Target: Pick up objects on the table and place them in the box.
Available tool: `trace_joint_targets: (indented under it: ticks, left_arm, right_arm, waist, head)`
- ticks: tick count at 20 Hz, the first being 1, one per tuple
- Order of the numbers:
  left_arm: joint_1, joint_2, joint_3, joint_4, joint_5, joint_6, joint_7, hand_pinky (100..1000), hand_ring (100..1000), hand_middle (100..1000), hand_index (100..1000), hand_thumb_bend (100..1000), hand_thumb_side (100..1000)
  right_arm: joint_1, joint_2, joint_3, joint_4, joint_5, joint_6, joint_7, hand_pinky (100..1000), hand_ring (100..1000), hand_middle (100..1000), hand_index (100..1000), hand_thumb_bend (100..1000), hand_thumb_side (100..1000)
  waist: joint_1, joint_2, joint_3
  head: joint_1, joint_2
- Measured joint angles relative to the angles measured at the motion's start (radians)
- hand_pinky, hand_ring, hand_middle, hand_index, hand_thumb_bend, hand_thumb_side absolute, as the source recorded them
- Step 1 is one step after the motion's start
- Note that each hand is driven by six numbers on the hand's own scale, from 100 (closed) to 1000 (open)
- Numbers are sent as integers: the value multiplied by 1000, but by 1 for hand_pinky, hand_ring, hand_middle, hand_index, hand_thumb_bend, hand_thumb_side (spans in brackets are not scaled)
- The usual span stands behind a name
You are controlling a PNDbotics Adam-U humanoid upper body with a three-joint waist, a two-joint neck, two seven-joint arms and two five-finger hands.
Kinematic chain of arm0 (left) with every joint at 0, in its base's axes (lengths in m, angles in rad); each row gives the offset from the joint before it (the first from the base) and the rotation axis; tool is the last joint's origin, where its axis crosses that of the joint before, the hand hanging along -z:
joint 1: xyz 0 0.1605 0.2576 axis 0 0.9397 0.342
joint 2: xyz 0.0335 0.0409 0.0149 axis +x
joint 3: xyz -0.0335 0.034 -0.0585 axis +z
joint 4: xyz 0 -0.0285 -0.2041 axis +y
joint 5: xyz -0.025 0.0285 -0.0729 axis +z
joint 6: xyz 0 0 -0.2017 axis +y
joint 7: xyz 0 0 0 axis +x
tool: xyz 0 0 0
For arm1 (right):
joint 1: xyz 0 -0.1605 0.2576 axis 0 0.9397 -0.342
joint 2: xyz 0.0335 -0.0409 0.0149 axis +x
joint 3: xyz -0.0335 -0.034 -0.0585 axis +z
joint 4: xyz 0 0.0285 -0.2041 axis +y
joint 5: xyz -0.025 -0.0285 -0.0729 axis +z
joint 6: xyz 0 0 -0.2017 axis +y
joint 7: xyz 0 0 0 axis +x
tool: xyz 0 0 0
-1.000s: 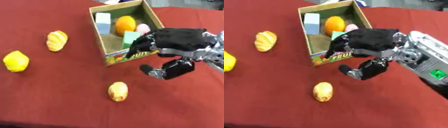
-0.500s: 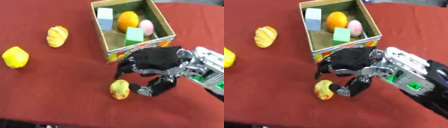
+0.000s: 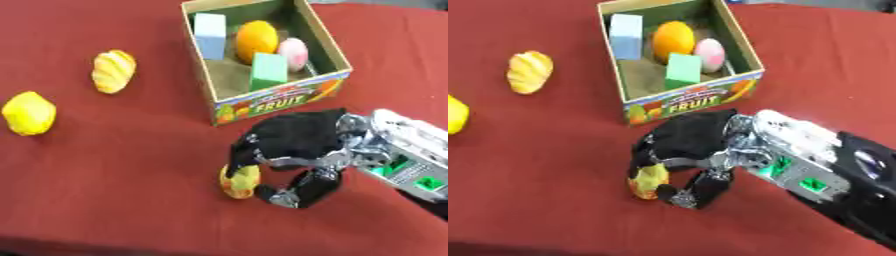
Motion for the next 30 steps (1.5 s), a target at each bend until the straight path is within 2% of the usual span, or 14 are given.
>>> trace_joint_targets:
  ticks: [5, 13, 16, 20, 22, 26, 30]
  left_arm:
    - [-1, 0, 0, 0, 1, -2, -2, 722, 597, 559, 818, 100, 547]
    - [-8, -8, -6, 0, 10, -4, -4, 722, 597, 559, 819, 100, 552]
    - [-9, -8, -6, 0, 11, -4, -4, 722, 597, 559, 819, 100, 556]
    - [-11, -8, -6, 0, 15, -4, -5, 722, 598, 559, 819, 100, 557]
    - [-11, -8, -6, 0, 18, -5, -6, 722, 598, 560, 819, 100, 557]
    - [-11, -8, -6, 0, 18, -6, -8, 722, 599, 560, 820, 100, 556]
    - [-11, -8, -6, 0, 18, -5, -10, 722, 599, 561, 820, 100, 552]
  right_arm:
    - [-1, 9, 0, 1, 53, -5, -23, 826, 808, 768, 849, 191, 224]
    - [-2, 37, 8, 72, 162, -79, -94, 819, 797, 751, 846, 312, 273]
    - [-1, 47, 10, 116, 202, -108, -122, 816, 789, 737, 831, 299, 269]
    - [-6, 63, 13, 157, 223, -131, -153, 806, 765, 674, 767, 226, 247]
    - [-9, 69, 13, 169, 223, -132, -170, 794, 734, 618, 709, 109, 222]
    - [-8, 70, 13, 168, 191, -112, -207, 786, 710, 591, 679, 100, 179]
    - [-9, 42, 2, 93, 110, -70, -208, 785, 698, 580, 666, 100, 158]
  waist:
    - [0, 12, 3]
    - [2, 34, 6]
    - [3, 38, 6]
    - [3, 42, 7]
    - [3, 43, 7]
    - [3, 44, 8]
    - [3, 42, 2]
  head:
    - [-4, -8]
    - [-14, -18]
    - [-15, -18]
    - [-21, -25]
    - [-22, -25]
    - [-23, -25]
    - [-22, -25]
